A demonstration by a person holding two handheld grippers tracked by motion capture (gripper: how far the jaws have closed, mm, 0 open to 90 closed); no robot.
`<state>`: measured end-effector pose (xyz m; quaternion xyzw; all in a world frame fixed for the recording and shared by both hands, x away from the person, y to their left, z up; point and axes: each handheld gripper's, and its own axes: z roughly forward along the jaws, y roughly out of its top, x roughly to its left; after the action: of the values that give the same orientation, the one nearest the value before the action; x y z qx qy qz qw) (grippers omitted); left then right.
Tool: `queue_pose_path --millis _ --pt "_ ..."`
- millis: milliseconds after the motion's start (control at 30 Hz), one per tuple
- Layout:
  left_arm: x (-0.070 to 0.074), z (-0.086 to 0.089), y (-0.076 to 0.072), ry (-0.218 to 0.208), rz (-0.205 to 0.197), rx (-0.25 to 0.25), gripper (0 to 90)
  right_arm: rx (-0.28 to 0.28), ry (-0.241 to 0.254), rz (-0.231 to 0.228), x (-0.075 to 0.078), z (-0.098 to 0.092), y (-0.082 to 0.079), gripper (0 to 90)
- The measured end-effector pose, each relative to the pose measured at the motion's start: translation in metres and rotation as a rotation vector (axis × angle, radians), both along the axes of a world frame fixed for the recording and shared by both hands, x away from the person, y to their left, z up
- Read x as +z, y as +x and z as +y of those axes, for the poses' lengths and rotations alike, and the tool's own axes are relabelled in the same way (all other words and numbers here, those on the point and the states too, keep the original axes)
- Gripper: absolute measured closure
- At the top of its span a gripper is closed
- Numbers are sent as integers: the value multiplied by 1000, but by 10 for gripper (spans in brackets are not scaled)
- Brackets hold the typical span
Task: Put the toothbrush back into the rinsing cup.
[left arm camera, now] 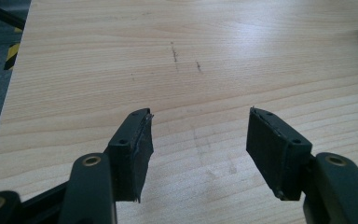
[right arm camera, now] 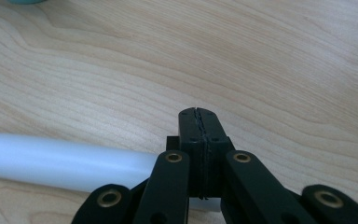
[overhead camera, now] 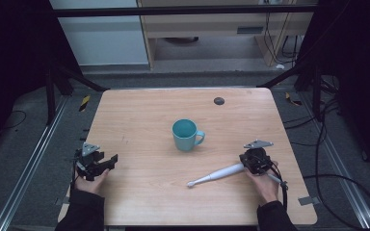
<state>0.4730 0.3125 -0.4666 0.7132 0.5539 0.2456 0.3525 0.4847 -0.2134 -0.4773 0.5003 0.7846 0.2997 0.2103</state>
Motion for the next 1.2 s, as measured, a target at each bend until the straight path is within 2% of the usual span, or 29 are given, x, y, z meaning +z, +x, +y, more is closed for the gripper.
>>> queue_pose_path --millis 233,867,1133,1200 --pt "0 0 0 0 2 -1 402 22 -24 11 1 2 -6 899" --pt "1 1 -1 -4 1 1 406 15 -41 36 1 -6 -23 899" --pt "1 1 -1 -5 1 1 406 36 -67 46 1 -1 -27 898" --pt "1 1 -1 -5 2 1 406 38 -60 48 0 -1 -28 898"
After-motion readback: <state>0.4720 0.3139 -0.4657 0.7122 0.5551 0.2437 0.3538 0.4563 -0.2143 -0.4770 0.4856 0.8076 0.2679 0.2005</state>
